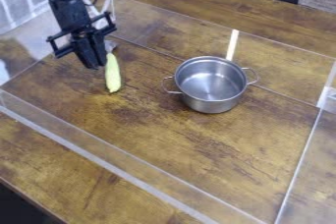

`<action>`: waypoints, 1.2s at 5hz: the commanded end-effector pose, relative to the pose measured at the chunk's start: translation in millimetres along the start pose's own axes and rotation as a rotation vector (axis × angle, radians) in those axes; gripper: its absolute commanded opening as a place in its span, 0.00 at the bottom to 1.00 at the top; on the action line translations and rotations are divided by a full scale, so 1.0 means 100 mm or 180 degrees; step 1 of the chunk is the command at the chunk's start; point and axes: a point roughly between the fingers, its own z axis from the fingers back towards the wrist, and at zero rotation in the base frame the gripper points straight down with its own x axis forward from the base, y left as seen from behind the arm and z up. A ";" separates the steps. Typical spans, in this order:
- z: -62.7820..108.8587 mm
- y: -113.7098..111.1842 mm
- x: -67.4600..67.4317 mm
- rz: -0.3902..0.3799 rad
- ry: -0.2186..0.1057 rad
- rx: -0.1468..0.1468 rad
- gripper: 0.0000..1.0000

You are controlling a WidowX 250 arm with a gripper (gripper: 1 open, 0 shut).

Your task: Move the green spoon to the left

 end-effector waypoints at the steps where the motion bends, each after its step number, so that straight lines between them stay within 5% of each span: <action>1: 0.16 -0.06 0.07 -0.0083 -0.0052 -0.0084 1.00; 4: 0.23 -0.10 0.28 0.0020 0.0095 -0.0070 1.00; 6: 0.19 -0.02 0.48 -0.0151 0.0217 0.0074 1.00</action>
